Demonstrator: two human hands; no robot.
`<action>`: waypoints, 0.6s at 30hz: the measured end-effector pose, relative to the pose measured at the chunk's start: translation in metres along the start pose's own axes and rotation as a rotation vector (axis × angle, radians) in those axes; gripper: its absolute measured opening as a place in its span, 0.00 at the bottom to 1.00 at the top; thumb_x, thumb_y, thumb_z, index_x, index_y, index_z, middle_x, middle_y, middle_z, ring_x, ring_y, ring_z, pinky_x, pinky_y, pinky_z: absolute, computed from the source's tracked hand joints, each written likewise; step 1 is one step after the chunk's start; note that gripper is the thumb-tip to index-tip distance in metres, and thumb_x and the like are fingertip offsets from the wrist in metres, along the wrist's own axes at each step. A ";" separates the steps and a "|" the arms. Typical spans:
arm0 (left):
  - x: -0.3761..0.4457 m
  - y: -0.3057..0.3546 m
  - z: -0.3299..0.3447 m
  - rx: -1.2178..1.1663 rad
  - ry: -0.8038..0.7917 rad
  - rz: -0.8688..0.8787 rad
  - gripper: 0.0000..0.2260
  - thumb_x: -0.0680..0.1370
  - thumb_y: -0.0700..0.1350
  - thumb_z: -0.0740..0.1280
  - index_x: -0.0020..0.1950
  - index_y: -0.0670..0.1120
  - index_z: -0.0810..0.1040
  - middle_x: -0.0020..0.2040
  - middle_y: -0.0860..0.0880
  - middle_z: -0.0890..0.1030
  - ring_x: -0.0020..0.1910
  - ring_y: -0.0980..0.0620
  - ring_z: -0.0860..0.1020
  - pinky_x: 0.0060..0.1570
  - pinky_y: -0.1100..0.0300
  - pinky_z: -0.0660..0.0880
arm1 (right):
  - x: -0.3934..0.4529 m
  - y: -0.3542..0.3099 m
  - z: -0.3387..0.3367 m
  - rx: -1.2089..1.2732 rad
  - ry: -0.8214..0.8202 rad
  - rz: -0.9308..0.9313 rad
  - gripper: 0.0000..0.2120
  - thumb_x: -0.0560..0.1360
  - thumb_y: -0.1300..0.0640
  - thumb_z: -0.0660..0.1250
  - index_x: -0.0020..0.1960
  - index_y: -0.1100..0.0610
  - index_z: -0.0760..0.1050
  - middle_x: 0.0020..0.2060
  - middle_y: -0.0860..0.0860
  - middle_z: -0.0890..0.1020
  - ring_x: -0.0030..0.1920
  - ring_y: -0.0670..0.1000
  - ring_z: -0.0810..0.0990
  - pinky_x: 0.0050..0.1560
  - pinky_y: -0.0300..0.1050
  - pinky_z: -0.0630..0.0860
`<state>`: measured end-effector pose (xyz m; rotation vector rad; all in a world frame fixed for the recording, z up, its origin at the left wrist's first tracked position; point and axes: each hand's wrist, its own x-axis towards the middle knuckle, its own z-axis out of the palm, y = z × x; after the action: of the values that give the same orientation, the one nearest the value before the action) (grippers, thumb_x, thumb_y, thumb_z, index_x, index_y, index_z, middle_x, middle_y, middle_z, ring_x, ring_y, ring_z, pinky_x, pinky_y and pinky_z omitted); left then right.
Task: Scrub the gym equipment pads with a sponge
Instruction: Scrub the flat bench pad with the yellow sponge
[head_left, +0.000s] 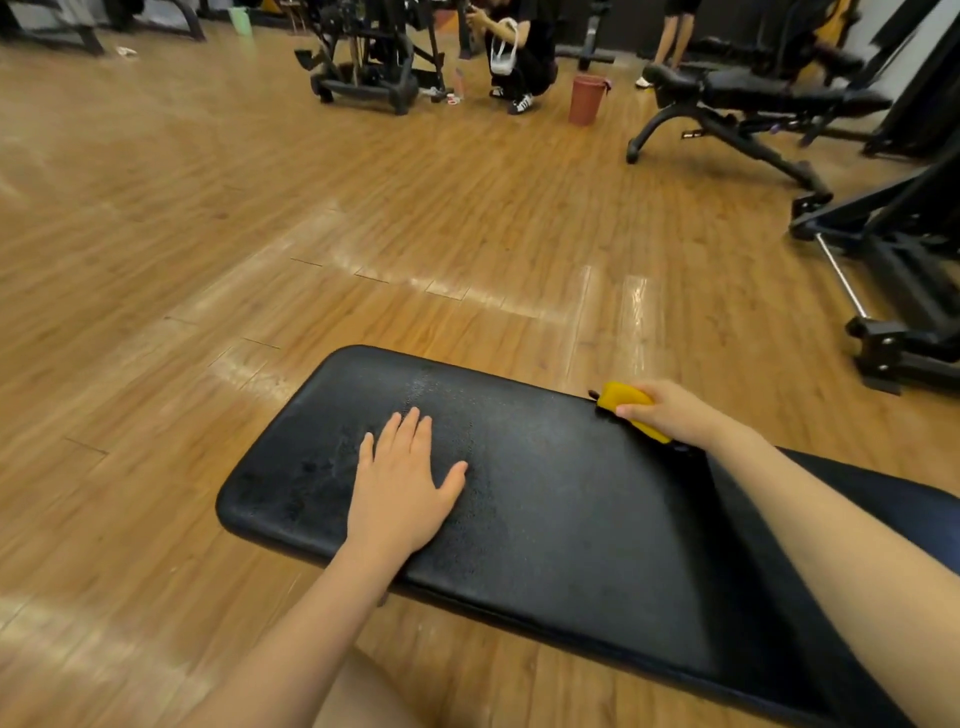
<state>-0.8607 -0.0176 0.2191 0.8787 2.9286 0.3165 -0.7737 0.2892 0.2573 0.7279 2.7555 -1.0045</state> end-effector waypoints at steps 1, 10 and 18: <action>0.000 -0.001 0.000 0.001 0.005 -0.004 0.32 0.80 0.63 0.50 0.78 0.46 0.51 0.79 0.50 0.51 0.77 0.51 0.47 0.74 0.50 0.44 | -0.009 0.016 -0.009 -0.007 0.017 0.027 0.12 0.76 0.56 0.66 0.59 0.57 0.75 0.51 0.54 0.79 0.50 0.52 0.75 0.47 0.41 0.67; -0.002 0.018 -0.007 0.062 -0.021 -0.039 0.29 0.81 0.57 0.51 0.78 0.44 0.52 0.79 0.45 0.51 0.77 0.46 0.47 0.74 0.47 0.47 | -0.025 0.047 -0.021 -0.024 0.057 0.094 0.10 0.78 0.51 0.62 0.52 0.57 0.77 0.46 0.54 0.79 0.45 0.52 0.76 0.43 0.40 0.71; -0.010 0.136 0.018 -0.015 -0.187 0.362 0.29 0.81 0.59 0.51 0.79 0.50 0.49 0.79 0.47 0.46 0.77 0.48 0.41 0.74 0.48 0.40 | -0.040 0.063 -0.028 -0.083 0.076 0.047 0.14 0.77 0.51 0.64 0.59 0.57 0.75 0.49 0.51 0.78 0.52 0.52 0.76 0.48 0.43 0.68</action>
<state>-0.7772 0.0909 0.2312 1.3559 2.5858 0.2574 -0.7073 0.3330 0.2532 0.8305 2.8107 -0.8653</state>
